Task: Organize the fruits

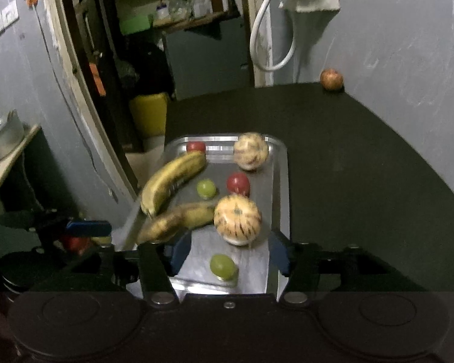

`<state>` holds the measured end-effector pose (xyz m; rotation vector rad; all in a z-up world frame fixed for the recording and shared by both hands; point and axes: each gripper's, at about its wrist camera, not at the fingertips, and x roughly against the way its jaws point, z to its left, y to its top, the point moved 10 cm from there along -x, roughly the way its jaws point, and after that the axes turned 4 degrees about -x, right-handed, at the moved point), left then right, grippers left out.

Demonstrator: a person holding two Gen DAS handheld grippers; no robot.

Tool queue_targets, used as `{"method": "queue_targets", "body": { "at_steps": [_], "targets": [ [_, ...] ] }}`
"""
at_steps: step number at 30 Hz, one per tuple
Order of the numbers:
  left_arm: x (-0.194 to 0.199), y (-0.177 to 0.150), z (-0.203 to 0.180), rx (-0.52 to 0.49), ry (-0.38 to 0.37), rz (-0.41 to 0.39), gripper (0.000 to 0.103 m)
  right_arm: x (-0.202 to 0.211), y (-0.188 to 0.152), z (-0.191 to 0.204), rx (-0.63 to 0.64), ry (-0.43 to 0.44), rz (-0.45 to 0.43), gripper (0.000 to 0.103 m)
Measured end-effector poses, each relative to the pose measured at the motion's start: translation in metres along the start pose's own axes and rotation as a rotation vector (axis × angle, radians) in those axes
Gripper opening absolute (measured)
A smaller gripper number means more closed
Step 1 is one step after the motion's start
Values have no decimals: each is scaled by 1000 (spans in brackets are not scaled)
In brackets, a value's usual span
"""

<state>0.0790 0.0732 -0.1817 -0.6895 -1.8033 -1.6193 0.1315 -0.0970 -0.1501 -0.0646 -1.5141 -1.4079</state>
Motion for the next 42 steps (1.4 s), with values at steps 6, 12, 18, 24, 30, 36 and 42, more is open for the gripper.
{"method": "queue_targets", "body": {
  "at_steps": [6,12,18,24,30,36,42],
  "targets": [
    [27,20,14,21,14,-64,101,26,22,6,-23,3,-68,82],
    [50,40,20,12,13,-108,102,54,43,15,-57,-4,-139,98],
    [75,56,27,12,29,-146,103,90,63,26,-59,-2,-222,102],
    [100,56,41,3,87,-167,103,118,66,30,-71,-50,-249,102],
    [107,37,48,19,85,-141,103,113,32,32,-90,-94,-196,102],
    [105,28,41,0,74,-117,103,99,-3,39,-115,-100,-124,102],
    [102,29,38,-10,74,-114,103,103,3,43,-97,-108,-143,102]
  ]
}}
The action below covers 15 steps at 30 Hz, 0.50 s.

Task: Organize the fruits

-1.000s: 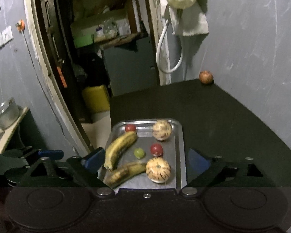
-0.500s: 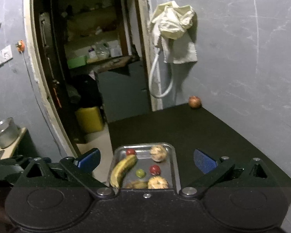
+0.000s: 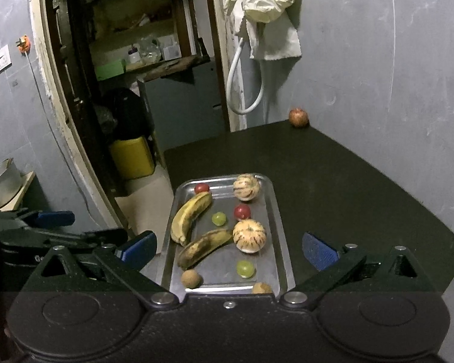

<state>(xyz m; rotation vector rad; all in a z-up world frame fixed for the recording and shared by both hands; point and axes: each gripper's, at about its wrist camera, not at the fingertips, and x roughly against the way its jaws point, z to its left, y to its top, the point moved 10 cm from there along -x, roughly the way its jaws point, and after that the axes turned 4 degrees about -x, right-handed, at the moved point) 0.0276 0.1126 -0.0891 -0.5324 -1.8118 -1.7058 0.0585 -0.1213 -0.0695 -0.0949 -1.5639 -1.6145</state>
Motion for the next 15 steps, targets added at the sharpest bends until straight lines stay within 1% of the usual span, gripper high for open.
{"method": "queue_targets", "body": {
  "at_steps": [4,15],
  "targets": [
    [-3,-1,-1,4,-5,2,103,-2,4,-2,-7,-6,-6,102],
    [-6,-1,3,9,-13,2,103,-3,3,1,-4,-5,-2,102]
  ]
}}
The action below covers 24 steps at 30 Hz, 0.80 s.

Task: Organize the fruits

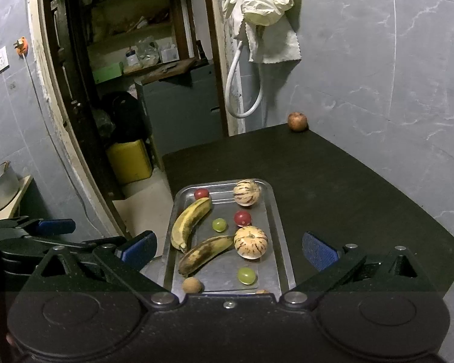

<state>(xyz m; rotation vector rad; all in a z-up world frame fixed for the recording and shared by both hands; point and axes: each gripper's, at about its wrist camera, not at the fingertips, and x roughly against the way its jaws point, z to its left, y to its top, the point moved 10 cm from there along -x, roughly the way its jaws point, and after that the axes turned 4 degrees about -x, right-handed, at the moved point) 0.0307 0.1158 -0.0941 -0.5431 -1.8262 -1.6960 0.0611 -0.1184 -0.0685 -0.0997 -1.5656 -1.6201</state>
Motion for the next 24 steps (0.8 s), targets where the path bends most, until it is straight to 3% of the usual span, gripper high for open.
{"method": "queue_targets", "body": {
  "at_steps": [24],
  "targets": [
    [-4,-1,5,9,-12,6,103,-1,1,2,3,2,2,102]
  ]
}}
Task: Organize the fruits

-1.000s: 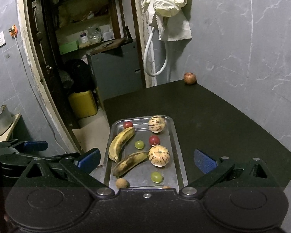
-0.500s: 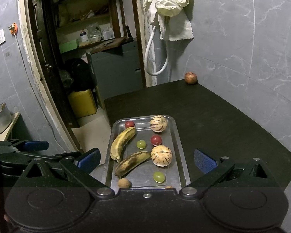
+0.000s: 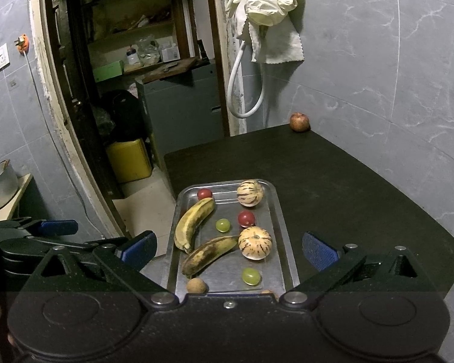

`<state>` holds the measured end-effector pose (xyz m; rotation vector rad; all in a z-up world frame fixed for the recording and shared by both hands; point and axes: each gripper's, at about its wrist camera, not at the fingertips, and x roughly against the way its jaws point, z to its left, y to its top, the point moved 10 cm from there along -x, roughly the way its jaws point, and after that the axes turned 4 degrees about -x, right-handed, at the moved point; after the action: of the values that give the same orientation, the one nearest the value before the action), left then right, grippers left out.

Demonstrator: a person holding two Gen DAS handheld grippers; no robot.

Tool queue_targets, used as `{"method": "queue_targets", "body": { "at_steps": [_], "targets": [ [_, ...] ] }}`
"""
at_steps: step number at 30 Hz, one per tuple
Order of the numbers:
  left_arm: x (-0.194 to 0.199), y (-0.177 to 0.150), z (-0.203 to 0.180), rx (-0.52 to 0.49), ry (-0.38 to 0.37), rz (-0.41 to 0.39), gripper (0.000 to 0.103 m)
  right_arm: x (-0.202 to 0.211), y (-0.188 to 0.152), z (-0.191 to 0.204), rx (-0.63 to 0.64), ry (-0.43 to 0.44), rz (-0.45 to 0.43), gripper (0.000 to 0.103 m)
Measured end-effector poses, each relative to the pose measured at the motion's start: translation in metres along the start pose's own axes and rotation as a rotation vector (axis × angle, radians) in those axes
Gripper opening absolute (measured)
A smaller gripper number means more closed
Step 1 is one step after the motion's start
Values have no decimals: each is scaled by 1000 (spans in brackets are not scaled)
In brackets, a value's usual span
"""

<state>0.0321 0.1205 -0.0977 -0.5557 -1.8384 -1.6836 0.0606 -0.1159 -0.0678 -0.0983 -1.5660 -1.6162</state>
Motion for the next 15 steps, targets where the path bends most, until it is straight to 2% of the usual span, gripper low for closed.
{"method": "queue_targets", "body": {
  "at_steps": [15],
  "targets": [
    [-2,2,0,2,-8,1,103,-2,0,2,1,0,1,102]
  ]
}}
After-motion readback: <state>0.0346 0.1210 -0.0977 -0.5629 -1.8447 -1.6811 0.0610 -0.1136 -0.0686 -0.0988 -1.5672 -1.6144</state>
